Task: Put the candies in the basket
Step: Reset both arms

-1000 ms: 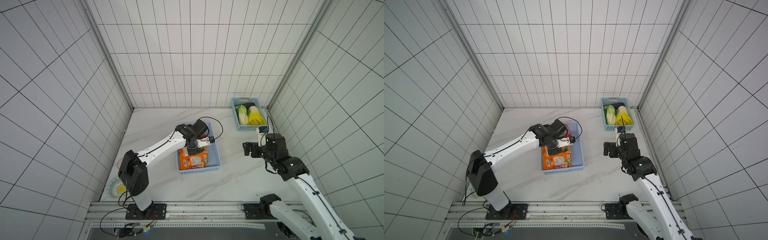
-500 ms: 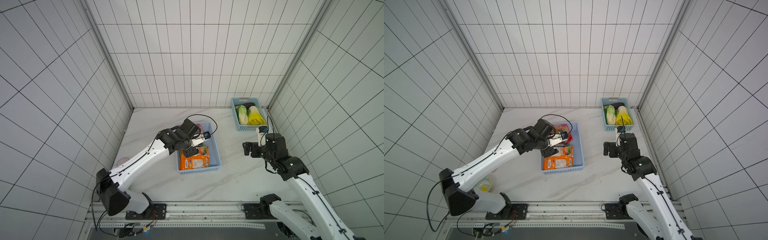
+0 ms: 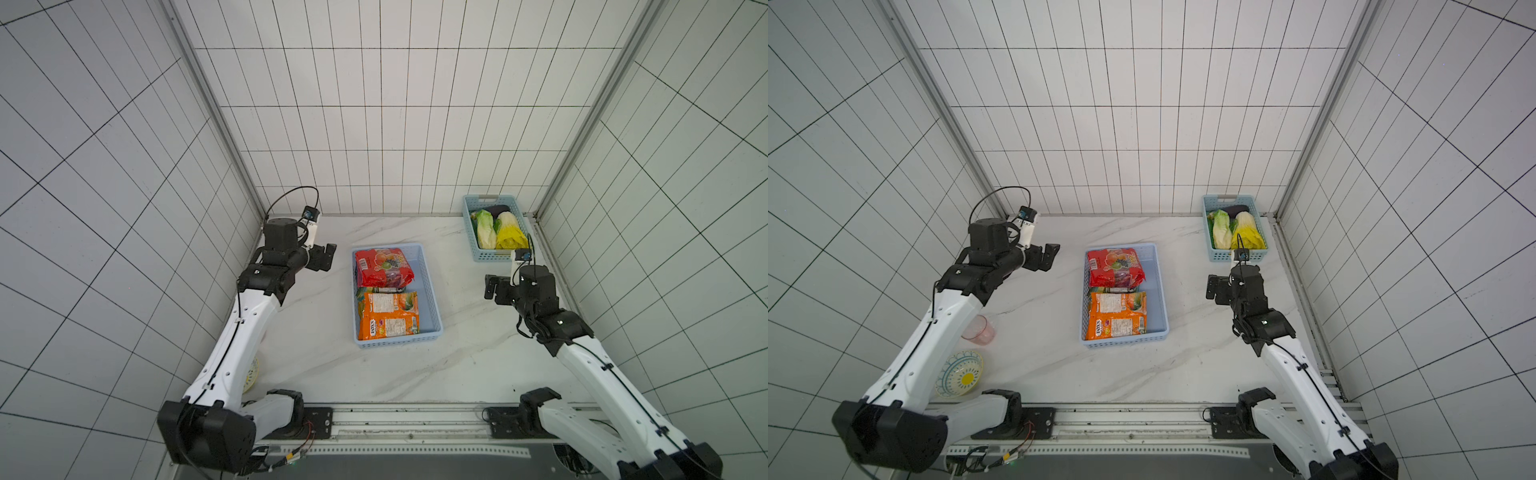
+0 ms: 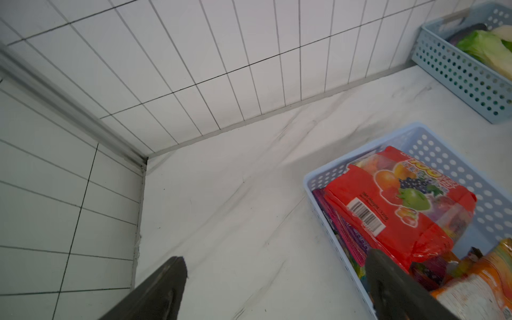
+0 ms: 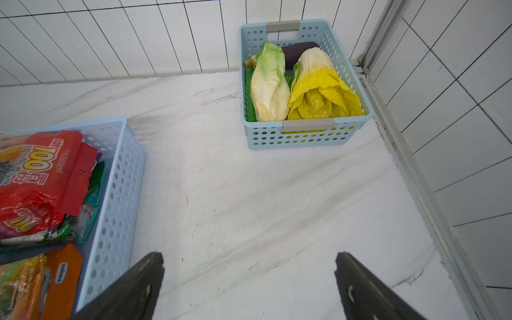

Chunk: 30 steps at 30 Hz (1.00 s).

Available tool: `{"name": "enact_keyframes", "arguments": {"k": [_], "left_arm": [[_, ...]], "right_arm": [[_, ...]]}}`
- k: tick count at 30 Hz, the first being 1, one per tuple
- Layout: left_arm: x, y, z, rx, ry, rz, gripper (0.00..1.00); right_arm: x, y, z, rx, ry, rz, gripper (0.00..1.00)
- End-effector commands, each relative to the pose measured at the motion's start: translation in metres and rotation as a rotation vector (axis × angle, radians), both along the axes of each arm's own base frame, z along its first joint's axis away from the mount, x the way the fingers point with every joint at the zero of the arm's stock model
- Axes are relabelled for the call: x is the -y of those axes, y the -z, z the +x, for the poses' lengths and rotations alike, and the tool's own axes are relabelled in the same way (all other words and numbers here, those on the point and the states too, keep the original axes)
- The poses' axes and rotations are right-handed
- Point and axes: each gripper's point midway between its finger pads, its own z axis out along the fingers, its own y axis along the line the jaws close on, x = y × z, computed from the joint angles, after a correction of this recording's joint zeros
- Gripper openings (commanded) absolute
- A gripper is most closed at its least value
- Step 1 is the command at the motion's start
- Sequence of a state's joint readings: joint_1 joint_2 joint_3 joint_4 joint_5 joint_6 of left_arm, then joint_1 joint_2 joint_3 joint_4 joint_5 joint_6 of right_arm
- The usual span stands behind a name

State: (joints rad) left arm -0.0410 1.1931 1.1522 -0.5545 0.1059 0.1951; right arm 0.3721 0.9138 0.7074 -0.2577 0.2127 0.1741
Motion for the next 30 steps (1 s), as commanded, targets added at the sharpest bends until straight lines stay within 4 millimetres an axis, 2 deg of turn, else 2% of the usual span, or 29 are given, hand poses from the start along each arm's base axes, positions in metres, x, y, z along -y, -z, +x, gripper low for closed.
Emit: {"name": "enact_keyframes", "arguments": {"k": [1, 6, 10, 16, 19, 21, 27, 30], "left_arm": [[-0.010, -0.003, 0.015, 0.073, -0.024, -0.198, 0.98], [-0.044, 0.047, 0.028, 0.068, -0.166, -0.296, 0.98], [-0.046, 0.082, 0.024, 0.112, -0.159, -0.300, 0.98], [-0.047, 0.119, 0.015, 0.169, -0.169, -0.289, 0.98], [-0.051, 0.135, 0.013, 0.186, -0.190, -0.277, 0.98], [-0.054, 0.142, 0.012, 0.218, -0.196, -0.262, 0.98], [-0.057, 0.138, 0.019, 0.259, -0.228, -0.291, 0.97], [-0.054, 0.149, 0.022, 0.298, -0.228, -0.281, 0.97]], "right_arm": [[0.009, -0.018, 0.020, 0.150, 0.051, -0.026, 0.99], [0.019, -0.003, 0.031, 0.202, 0.083, -0.077, 0.99], [0.027, 0.008, 0.035, 0.233, 0.105, -0.115, 0.99], [0.046, 0.034, 0.036, 0.232, 0.175, -0.117, 0.99], [0.053, 0.040, 0.035, 0.235, 0.190, -0.144, 0.99], [0.058, 0.043, 0.035, 0.243, 0.207, -0.147, 0.99], [0.071, 0.059, 0.038, 0.255, 0.242, -0.121, 0.99], [0.076, 0.065, 0.043, 0.262, 0.256, -0.115, 0.99]]}}
